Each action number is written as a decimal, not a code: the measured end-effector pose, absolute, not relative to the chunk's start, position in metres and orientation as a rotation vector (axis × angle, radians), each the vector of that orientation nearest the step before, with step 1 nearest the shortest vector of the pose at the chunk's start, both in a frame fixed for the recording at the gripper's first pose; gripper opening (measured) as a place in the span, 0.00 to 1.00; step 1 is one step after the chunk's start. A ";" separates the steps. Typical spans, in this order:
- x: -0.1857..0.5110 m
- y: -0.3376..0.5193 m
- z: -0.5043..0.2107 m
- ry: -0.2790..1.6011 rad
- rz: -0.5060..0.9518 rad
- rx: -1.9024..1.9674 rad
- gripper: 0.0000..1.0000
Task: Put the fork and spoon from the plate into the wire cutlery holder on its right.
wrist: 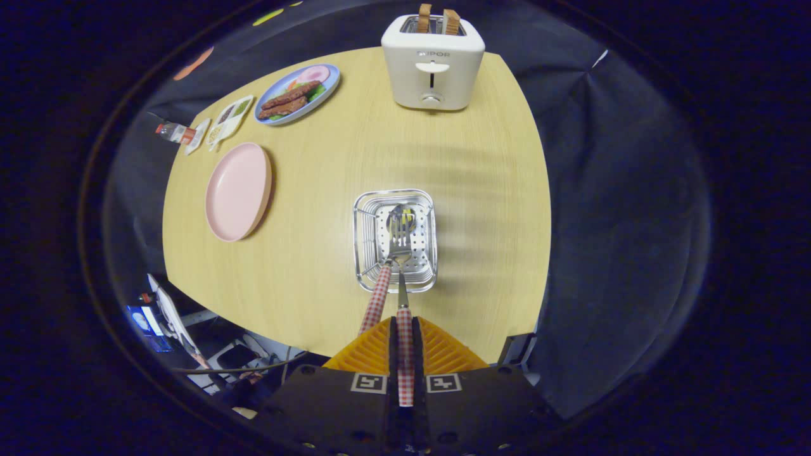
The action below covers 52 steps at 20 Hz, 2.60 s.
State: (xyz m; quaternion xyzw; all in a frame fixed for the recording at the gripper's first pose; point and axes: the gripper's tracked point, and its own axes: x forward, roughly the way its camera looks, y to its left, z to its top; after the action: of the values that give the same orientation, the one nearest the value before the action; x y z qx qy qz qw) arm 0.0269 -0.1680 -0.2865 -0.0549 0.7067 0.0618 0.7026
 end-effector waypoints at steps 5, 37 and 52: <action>0.032 -0.170 -0.292 1.666 0.131 -0.157 0.08; 0.064 -0.035 -0.188 0.939 0.021 -0.061 0.98; 0.009 0.089 -0.025 0.263 0.045 0.023 0.96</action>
State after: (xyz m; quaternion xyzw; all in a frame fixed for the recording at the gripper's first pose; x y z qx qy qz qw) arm 0.0089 0.0892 -0.0249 0.0116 0.1312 0.0226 0.9910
